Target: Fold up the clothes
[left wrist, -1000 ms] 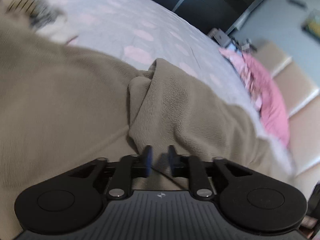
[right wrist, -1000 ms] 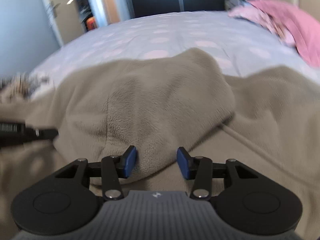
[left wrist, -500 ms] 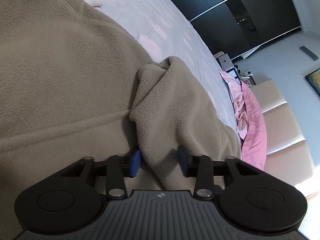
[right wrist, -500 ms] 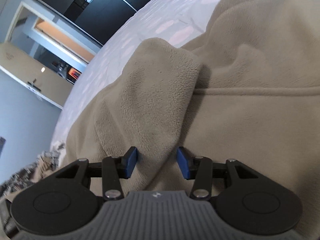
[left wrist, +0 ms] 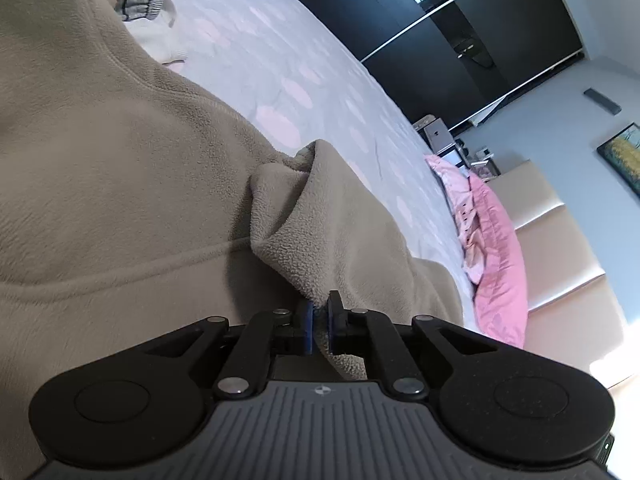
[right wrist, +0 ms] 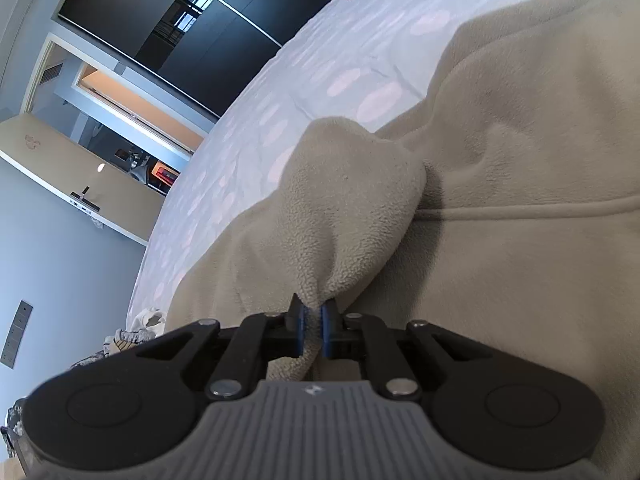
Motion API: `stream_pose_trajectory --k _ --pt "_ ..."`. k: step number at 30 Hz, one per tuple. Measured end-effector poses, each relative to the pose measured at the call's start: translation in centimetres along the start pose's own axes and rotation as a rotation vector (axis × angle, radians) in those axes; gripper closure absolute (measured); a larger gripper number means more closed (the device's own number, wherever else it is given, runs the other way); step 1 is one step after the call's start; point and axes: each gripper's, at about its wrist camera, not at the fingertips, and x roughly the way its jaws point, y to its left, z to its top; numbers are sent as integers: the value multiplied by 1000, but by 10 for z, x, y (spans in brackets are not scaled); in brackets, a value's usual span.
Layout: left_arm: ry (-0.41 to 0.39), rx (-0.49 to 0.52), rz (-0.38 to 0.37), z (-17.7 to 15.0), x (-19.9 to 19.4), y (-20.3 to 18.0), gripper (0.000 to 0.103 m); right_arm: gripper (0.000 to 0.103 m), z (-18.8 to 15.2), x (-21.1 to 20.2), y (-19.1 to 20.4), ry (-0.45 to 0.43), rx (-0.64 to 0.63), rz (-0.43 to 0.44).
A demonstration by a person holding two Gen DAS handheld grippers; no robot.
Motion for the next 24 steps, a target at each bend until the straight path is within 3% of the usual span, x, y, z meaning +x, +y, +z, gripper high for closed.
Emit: stream_pose_trajectory --k 7,13,18,20,23,24 --pt "17 -4 19 -21 -9 15 99 95 -30 -38 -18 -4 12 -5" --pt "60 1 43 -32 5 31 97 94 -45 -29 -31 12 -74 -53" --pt "86 -7 47 -25 8 30 95 80 -44 -15 -38 21 -72 -56" --pt "85 -4 52 -23 4 26 86 68 -42 -16 -36 13 -93 -66" --pt "73 2 60 -23 -2 23 69 62 -40 -19 -35 -8 -99 -85" --pt "70 1 63 -25 -4 22 68 59 -39 -20 -36 -9 -83 -84"
